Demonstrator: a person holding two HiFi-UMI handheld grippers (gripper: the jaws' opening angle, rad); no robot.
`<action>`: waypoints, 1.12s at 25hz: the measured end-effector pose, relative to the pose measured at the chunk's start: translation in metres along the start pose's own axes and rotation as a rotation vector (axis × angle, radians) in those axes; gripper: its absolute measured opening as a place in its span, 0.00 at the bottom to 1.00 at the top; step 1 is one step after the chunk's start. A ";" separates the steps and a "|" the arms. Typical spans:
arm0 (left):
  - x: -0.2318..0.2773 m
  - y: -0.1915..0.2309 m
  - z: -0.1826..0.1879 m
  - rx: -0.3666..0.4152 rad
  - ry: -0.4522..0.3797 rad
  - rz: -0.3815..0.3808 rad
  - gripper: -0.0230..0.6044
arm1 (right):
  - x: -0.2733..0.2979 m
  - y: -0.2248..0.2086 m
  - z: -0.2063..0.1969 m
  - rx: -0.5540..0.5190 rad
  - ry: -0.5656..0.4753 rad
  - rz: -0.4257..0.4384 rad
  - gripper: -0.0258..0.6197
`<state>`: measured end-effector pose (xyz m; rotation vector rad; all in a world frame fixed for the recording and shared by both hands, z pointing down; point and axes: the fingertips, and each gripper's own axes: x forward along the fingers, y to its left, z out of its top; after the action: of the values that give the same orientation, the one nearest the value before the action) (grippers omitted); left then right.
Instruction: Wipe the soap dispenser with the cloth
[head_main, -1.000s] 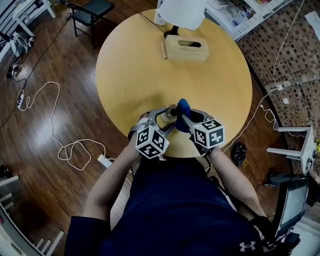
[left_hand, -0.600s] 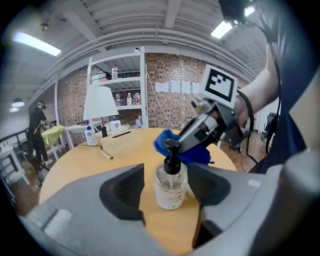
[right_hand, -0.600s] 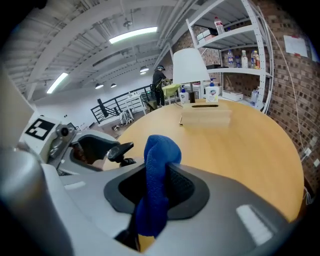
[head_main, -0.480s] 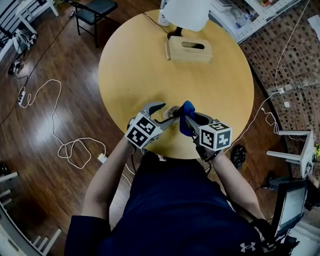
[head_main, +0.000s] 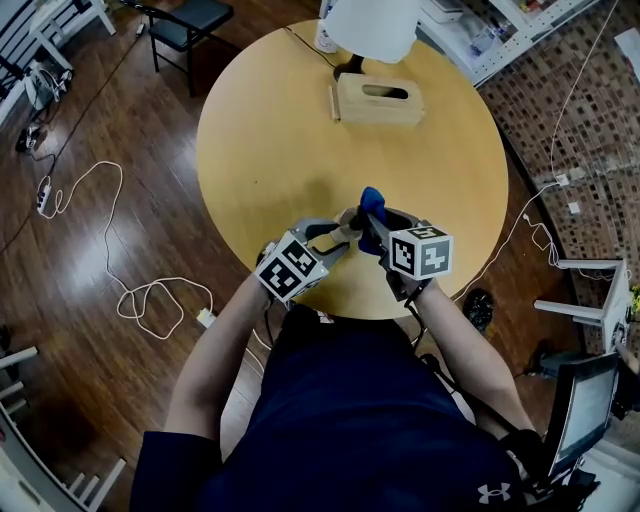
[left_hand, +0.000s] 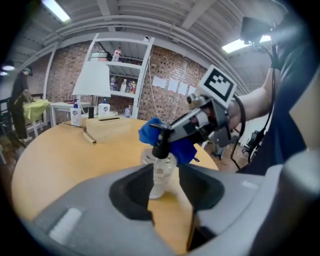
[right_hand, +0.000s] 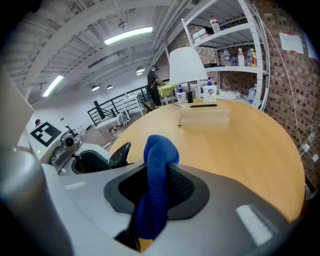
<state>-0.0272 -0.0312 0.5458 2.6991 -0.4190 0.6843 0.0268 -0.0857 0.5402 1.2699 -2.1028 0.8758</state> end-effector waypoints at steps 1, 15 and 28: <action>0.002 0.002 -0.001 0.023 0.001 0.021 0.29 | 0.002 -0.002 0.004 0.003 -0.006 0.000 0.19; -0.001 0.032 0.014 -0.061 -0.028 -0.028 0.34 | -0.013 0.009 -0.017 0.051 -0.004 0.028 0.19; -0.005 0.018 0.021 -0.073 -0.094 0.044 0.32 | 0.001 -0.010 0.011 0.088 -0.055 0.019 0.19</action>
<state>-0.0294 -0.0544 0.5295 2.6671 -0.5178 0.5437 0.0342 -0.0983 0.5360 1.3342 -2.1431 0.9611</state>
